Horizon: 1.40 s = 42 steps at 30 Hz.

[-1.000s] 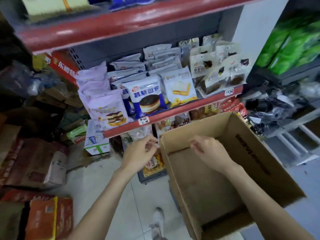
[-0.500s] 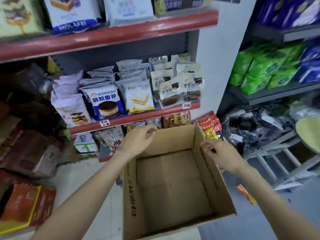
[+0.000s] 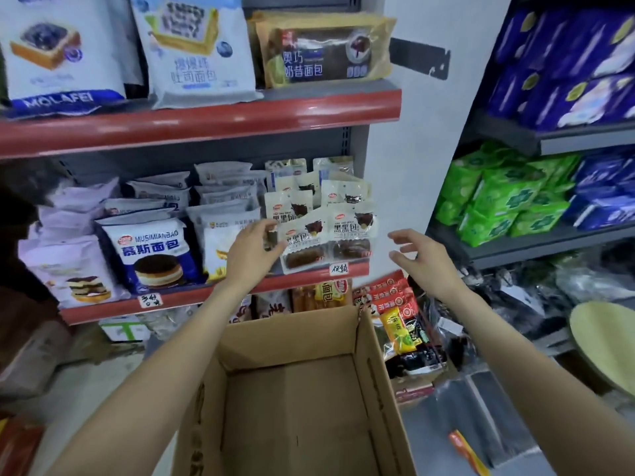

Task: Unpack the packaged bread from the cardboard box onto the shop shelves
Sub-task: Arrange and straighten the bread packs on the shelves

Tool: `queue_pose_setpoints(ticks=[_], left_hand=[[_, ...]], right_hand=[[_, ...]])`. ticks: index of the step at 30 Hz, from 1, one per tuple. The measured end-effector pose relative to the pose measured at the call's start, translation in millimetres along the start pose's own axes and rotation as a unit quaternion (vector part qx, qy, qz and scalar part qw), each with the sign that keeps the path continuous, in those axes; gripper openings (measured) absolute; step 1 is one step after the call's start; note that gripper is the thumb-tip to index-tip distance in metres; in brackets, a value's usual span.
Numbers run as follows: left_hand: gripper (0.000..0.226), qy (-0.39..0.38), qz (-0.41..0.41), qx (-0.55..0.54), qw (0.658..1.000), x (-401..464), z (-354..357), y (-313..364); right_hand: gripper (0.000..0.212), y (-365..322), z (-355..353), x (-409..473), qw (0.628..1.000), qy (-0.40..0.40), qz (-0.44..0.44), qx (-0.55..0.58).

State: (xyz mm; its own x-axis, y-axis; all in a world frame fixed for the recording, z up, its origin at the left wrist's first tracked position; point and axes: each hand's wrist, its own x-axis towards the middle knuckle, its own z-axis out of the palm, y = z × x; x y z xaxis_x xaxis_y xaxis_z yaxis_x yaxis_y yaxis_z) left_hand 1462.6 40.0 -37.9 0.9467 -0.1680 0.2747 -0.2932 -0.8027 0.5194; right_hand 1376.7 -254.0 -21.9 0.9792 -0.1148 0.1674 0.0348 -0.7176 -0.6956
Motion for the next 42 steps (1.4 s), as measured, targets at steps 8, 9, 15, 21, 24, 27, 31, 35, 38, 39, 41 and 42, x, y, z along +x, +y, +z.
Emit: queue_pose_setpoints(ticks=[8,9,15,21,24,27,31,35,38,39,41,42], left_hand=[[0.058,-0.013,0.034,0.181,0.983,43.6,34.4,10.9],[0.056,-0.023,0.040,0.202,0.978,48.1,38.6,13.6],[0.033,-0.028,0.048,0.321,0.945,57.7,48.4,20.4],[0.039,-0.013,0.065,0.337,0.939,58.4,40.9,23.5],[0.032,-0.001,0.015,0.331,0.944,54.8,45.5,25.2],[0.051,-0.023,-0.035,0.322,0.946,51.3,53.4,39.3],[0.065,0.007,0.066,0.257,0.964,56.4,71.4,81.3],[0.070,-0.049,0.067,0.248,0.965,85.1,91.6,113.5],[0.069,-0.126,0.031,0.278,0.952,97.5,101.2,120.6],[0.064,-0.131,0.029,0.297,0.945,98.1,102.9,120.0],[0.045,-0.103,0.046,0.329,0.938,94.7,105.6,117.5],[0.036,-0.086,0.058,0.333,0.937,92.4,106.1,117.0]], right_hand=[[0.034,38.4,22.7,88.2,0.992,-0.023,-0.081,-0.094],[0.035,42.4,25.2,99.0,0.989,-0.025,-0.102,-0.103],[0.053,60.0,33.7,144.2,0.991,-0.027,-0.115,-0.061],[0.049,81.3,38.8,158.5,0.990,-0.119,-0.051,0.054],[0.031,90.2,44.1,160.0,0.984,-0.149,-0.025,0.100],[0.026,93.6,45.5,161.2,0.983,-0.142,-0.025,0.117],[0.028,94.4,32.2,167.0,0.976,-0.173,-0.090,0.100],[0.021,95.7,0.0,186.4,0.980,-0.101,-0.129,0.115],[0.017,91.2,-10.0,210.1,0.982,-0.056,-0.165,0.066],[0.017,86.9,-9.1,219.1,0.981,-0.058,-0.178,0.050],[0.019,75.5,-2.8,236.8,0.974,-0.078,-0.211,-0.006],[0.023,68.9,1.9,244.6,0.969,-0.092,-0.225,-0.045]])
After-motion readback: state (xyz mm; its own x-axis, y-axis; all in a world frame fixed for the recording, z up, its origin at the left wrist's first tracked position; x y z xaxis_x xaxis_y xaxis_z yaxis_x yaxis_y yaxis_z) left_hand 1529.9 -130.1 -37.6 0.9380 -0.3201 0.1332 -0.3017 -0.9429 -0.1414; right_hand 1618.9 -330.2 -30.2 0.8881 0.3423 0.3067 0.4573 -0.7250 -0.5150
